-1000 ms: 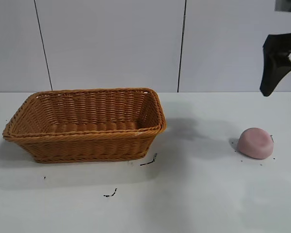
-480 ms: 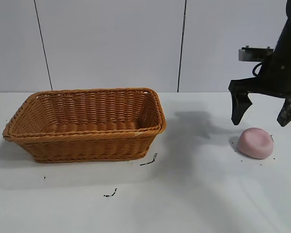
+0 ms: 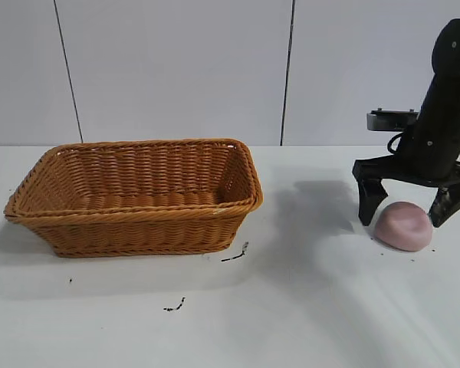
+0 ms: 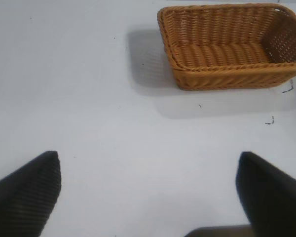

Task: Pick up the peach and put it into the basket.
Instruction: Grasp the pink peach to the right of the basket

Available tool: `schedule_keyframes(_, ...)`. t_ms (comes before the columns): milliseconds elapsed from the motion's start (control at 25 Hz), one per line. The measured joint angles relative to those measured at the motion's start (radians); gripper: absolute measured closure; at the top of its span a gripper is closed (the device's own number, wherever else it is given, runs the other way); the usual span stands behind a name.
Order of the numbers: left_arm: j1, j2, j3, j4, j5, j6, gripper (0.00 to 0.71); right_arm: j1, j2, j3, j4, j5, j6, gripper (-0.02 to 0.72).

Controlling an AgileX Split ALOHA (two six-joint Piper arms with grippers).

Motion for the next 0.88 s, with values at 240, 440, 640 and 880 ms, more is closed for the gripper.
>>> schedule_keyframes(240,0.000,0.000,0.000,0.000,0.000,0.000,0.017,0.000,0.000,-0.001,0.000,-0.005,0.000,0.008)
schedule_keyframes(440,0.000,0.000,0.000,0.000,0.000,0.000,0.017,0.000,0.000,-0.001,0.000,-0.005,0.000,0.008)
schedule_keyframes(640,0.000,0.000,0.000,0.000,0.000,0.000,0.017,0.000,0.000,-0.001,0.001,0.007,0.000,0.008)
schedule_keyframes(880,0.000,0.000,0.000,0.000,0.000,0.000,0.017,0.000,0.000,-0.001,0.001,0.040,0.000,0.147)
